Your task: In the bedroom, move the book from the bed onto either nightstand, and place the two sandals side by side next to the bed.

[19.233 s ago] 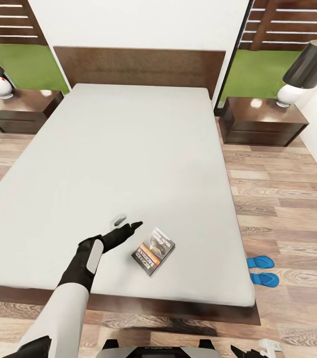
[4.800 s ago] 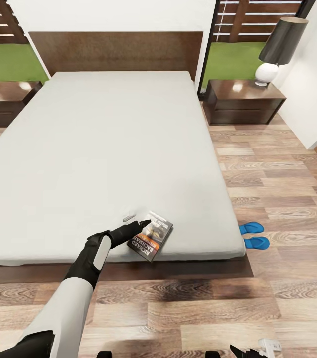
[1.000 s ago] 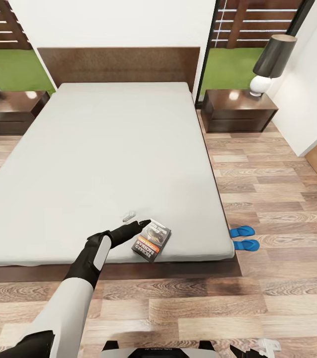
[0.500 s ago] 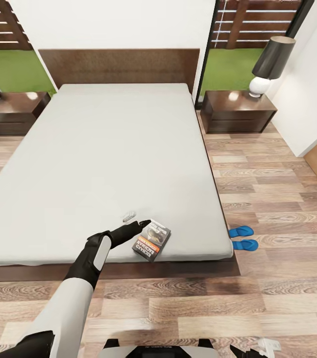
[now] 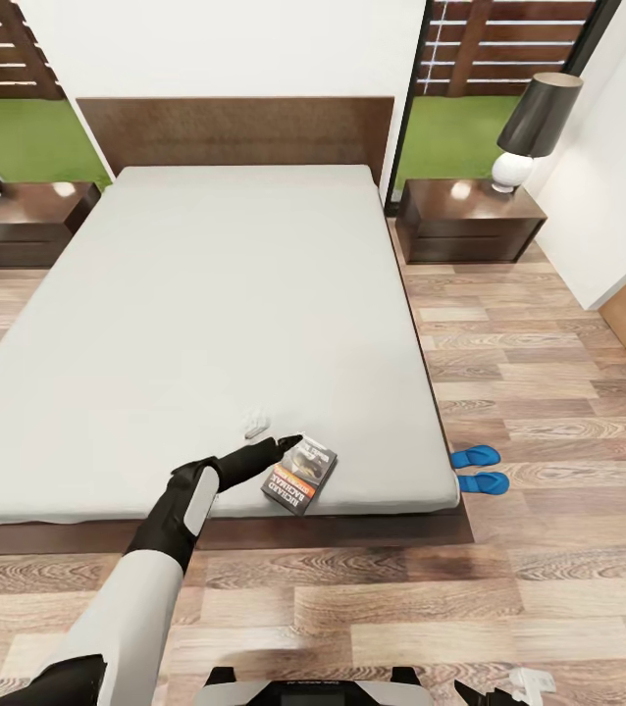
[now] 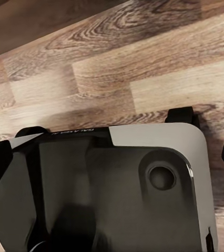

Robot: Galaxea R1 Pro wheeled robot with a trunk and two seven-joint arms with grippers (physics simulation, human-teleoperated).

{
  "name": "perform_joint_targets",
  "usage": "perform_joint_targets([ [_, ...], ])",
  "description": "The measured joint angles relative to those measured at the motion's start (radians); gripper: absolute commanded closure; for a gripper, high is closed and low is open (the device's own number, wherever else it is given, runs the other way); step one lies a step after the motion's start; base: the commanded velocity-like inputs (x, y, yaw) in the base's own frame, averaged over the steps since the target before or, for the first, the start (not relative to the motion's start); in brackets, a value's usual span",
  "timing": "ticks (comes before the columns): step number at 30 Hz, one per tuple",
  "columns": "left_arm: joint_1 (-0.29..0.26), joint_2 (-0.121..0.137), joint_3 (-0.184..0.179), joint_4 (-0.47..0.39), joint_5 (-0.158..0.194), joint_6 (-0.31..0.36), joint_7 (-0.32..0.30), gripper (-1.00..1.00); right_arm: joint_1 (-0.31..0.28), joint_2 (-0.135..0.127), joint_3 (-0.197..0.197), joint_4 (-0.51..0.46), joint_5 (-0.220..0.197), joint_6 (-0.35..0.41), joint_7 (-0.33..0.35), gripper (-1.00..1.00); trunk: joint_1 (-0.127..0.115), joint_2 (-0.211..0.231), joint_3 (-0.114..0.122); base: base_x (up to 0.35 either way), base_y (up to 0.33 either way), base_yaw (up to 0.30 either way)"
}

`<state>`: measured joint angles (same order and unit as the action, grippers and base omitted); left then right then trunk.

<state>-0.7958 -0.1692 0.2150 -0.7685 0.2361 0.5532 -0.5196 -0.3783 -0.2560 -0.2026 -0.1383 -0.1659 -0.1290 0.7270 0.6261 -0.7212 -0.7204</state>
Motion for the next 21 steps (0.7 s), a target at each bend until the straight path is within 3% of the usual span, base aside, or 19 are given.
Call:
perform_joint_targets([
  [1, 0.000, 0.032, 0.000, -0.014, -0.002, 0.050, -0.100, -1.00, 0.000, -0.001, -0.001, 0.000, 0.000, 0.000, 0.000, -1.00, 0.000, 0.000, 0.000, 0.000, 0.000, 0.000],
  [2, 0.002, 0.050, 0.000, -0.017, -0.003, 0.081, -0.159, -1.00, 0.000, -0.001, -0.001, 0.000, 0.000, 0.000, 0.000, -1.00, 0.000, 0.000, 0.000, 0.000, 0.000, 0.000],
  [4, 0.009, 0.074, 0.001, -0.019, -0.004, 0.105, -0.221, -1.00, 0.000, -0.001, -0.001, 0.000, 0.000, 0.000, 0.000, -1.00, 0.000, 0.000, 0.000, 0.000, 0.000, 0.000],
  [5, 0.025, 0.101, 0.001, -0.020, -0.006, 0.120, -0.283, -1.00, 0.000, -0.001, -0.001, 0.000, 0.000, 0.000, 0.000, -1.00, 0.000, 0.000, 0.000, 0.000, 0.000, 0.000],
  [7, 0.059, 0.151, 0.001, -0.021, -0.006, 0.134, -0.386, -1.00, 0.000, -0.001, 0.000, 0.000, 0.000, 0.000, 0.000, -1.00, 0.000, 0.000, 0.000, 0.000, 0.000, 0.000],
  [8, 0.090, 0.200, 0.003, -0.022, -0.011, 0.140, -0.496, -1.00, 0.000, -0.001, 0.000, 0.000, 0.000, 0.000, 0.000, -1.00, 0.000, 0.000, 0.000, 0.000, 0.000, 0.000],
  [12, 0.146, 0.285, -0.002, -0.022, -0.025, 0.142, -0.674, -1.00, 0.000, -0.002, -0.001, 0.000, 0.000, 0.000, 0.000, -1.00, 0.000, 0.000, 0.000, 0.000, 0.000, 0.000],
  [14, 0.205, 0.324, -0.008, -0.022, -0.072, 0.138, -0.723, -1.00, 0.000, -0.003, -0.001, 0.000, 0.000, 0.000, 0.000, -1.00, 0.000, 0.000, 0.000, 0.000, 0.000, 0.000],
  [17, 0.287, 0.377, -0.010, -0.007, -0.180, 0.086, -0.749, -1.00, 0.000, -0.003, 0.001, 0.000, 0.000, 0.000, 0.001, -1.00, 0.000, 0.000, 0.000, 0.000, 0.000, 0.000],
  [18, 0.299, 0.385, -0.010, 0.002, -0.194, 0.065, -0.752, -1.00, 0.000, -0.003, 0.001, 0.000, 0.000, 0.000, 0.001, -1.00, 0.000, 0.000, 0.000, 0.000, 0.000, 0.000],
  [19, 0.324, 0.406, -0.008, 0.052, -0.219, -0.016, -0.754, -1.00, 0.000, -0.002, 0.001, 0.000, 0.000, 0.000, 0.001, -1.00, 0.000, 0.000, 0.000, 0.000, 0.000, 0.000],
  [21, 0.339, 0.416, -0.004, 0.111, -0.228, -0.088, -0.754, -1.00, 0.000, -0.003, 0.000, 0.000, 0.000, 0.000, 0.001, -1.00, 0.000, 0.000, 0.000, 0.000, 0.000, 0.000],
])
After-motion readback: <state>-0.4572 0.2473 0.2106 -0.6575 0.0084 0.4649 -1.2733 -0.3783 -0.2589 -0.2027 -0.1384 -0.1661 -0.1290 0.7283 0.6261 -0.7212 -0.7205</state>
